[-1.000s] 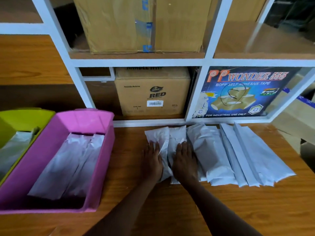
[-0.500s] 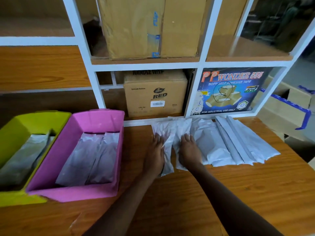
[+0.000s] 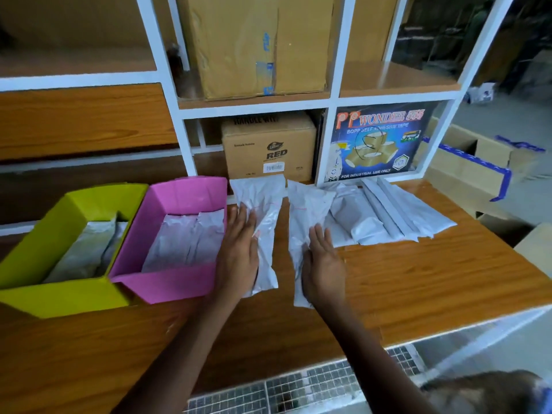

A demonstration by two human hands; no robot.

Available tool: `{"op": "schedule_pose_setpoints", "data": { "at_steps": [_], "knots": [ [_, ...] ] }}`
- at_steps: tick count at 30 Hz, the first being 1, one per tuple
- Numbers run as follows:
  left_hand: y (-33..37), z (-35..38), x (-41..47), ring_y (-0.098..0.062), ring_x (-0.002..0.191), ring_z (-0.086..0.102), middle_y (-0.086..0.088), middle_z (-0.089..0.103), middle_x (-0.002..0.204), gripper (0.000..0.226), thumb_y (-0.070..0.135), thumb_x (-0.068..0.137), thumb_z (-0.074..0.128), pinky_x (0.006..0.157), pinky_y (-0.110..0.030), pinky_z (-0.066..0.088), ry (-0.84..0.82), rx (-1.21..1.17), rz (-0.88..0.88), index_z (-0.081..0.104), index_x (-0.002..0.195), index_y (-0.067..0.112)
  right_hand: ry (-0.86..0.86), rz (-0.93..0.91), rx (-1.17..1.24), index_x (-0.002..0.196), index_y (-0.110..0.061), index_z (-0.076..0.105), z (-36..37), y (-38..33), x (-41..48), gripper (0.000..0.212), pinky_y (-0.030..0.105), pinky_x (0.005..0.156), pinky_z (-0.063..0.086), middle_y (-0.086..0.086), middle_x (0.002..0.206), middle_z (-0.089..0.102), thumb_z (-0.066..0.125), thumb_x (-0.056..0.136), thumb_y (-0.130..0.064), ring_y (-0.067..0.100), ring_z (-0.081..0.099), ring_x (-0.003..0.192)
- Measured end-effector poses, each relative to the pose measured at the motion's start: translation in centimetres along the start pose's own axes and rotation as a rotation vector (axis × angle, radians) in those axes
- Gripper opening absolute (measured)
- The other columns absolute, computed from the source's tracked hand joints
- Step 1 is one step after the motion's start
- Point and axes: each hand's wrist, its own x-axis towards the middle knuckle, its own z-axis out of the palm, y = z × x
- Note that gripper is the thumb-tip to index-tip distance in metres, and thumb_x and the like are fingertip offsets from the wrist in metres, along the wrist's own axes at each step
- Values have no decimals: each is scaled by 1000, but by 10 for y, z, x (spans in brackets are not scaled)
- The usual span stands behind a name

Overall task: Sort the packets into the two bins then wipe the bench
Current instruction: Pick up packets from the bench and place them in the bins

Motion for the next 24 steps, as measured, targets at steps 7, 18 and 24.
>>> {"op": "schedule_pose_setpoints", "data": {
  "at_steps": [7,18,24],
  "knots": [
    [3,-50,-32,-25,146,19,-9,30,154,46,17,100,42,114,-41,31,29,52,-18,36,144,6,1,-34,117,142,-3,42,-11,-44,-34,46,46,115,31,15,151,37,35,102,-25,29,19,146],
    [-64,-132,-45,-32,144,22,-17,33,151,49,18,95,33,115,-37,27,140,160,-72,42,140,1,9,-49,234,145,-7,39,30,-124,-32,51,25,115,23,5,155,30,30,101,-32,13,16,147],
    [-126,-168,-11,-28,145,16,-16,29,153,48,12,94,39,115,-41,26,118,172,-126,41,140,0,-15,-124,259,144,-5,41,81,-167,7,52,27,114,29,7,154,32,30,101,-33,16,21,146]
  ]
}}
